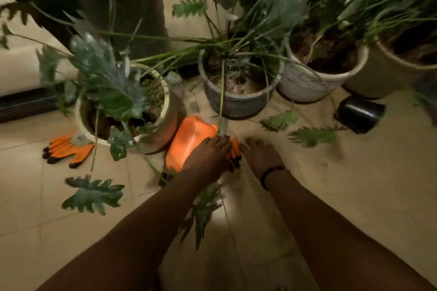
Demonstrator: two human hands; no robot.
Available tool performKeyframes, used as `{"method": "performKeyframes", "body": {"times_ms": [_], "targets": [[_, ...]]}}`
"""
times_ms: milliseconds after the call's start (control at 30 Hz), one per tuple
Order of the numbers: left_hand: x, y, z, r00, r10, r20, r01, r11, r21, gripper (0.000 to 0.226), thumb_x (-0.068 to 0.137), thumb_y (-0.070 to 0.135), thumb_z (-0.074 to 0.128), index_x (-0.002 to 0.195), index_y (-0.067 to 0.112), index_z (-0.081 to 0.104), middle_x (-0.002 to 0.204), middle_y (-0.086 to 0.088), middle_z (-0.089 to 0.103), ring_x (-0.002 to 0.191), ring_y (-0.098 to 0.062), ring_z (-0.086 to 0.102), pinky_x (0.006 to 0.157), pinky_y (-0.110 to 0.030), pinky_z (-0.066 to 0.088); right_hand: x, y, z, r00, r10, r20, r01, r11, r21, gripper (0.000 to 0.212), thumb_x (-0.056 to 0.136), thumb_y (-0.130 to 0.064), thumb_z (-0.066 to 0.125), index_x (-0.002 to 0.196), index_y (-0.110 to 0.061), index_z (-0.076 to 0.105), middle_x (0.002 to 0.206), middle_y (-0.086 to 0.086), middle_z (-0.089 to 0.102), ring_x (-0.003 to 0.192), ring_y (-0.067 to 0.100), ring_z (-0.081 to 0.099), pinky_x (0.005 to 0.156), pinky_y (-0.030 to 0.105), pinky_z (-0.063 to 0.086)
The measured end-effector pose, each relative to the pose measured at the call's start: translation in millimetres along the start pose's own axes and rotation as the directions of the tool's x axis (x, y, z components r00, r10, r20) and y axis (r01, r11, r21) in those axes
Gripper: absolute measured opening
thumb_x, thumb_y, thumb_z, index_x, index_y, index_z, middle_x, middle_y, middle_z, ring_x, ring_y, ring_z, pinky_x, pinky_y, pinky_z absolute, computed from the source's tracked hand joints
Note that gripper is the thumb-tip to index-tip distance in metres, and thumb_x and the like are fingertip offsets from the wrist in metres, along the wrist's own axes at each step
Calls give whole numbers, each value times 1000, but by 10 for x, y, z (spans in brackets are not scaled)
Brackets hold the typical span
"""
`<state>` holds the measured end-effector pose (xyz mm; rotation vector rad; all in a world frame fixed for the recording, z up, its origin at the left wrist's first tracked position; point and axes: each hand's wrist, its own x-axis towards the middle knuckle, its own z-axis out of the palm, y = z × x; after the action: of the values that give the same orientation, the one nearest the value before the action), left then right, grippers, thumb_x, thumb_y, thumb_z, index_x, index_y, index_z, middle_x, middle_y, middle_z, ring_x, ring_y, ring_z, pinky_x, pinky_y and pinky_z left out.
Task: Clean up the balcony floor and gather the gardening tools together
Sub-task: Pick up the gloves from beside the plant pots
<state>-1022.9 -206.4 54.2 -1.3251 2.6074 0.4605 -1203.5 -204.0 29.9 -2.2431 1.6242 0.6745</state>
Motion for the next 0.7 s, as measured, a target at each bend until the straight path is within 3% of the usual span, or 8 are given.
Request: {"method": "performKeyframes", "body": {"times_ms": [100,267,367,433,500,567,633,700], "targets": [[264,-329,444,995,66,-80,-54,988,146,56,66,28,82,117,9,70,125,-12,68,105,-28,69,85,-32,55,722,6,356,991,-134,-16,133,989,-71,51,101,-29,42,150,-24,29,159,2,22,137,28,33,105,44,32],[424,-530,744,961,172,-217,-83,926,368,45,81,35,41,109,15,71,115,-6,70,89,-22,64,73,-31,34,1472,-31,667,939,-338,-53,303,893,-333,49,99,-33,41,147,-22,35,155,0,28,140,26,26,106,46,30],[376,-523,817,951,202,-232,-88,900,426,39,84,35,43,108,19,70,118,-3,69,92,-20,62,70,-31,37,1497,-60,852,912,-367,-182,277,881,-384,35,82,-31,67,116,-22,65,115,4,64,109,26,58,89,40,45],[327,-504,809,957,169,-236,-63,915,398,33,84,38,59,110,19,68,124,-4,67,95,-21,62,69,-33,43,1380,-27,987,892,-334,-303,239,920,-311,24,60,-32,83,80,-23,73,78,2,68,72,26,66,65,33,50],[248,-442,756,967,101,-236,-17,942,334,38,81,44,66,111,19,66,126,-5,66,96,-22,60,69,-34,44,1241,27,1059,931,-269,-247,246,962,-121,19,78,-33,70,88,-17,73,98,11,66,93,33,64,77,39,48],[177,-354,690,971,50,-232,22,955,296,41,81,46,66,112,20,64,124,-3,66,97,-22,59,71,-34,43,1022,-2,1030,994,-104,-38,108,981,164,37,92,-46,56,111,-16,65,120,13,55,114,33,53,91,38,41],[112,-256,639,976,-9,-217,65,966,251,32,88,44,59,110,20,62,117,-2,65,102,-24,56,74,-37,39,820,-13,914,973,-100,207,-11,878,478,38,88,-54,62,99,-18,64,108,10,60,99,24,59,83,31,45],[51,-163,594,974,-153,-167,163,986,46,26,98,37,48,106,17,62,111,-7,65,107,-28,55,76,-39,40,647,-49,790,880,-278,384,-37,768,640,20,90,-41,67,86,-22,63,87,-1,62,73,11,57,71,24,46]]}}
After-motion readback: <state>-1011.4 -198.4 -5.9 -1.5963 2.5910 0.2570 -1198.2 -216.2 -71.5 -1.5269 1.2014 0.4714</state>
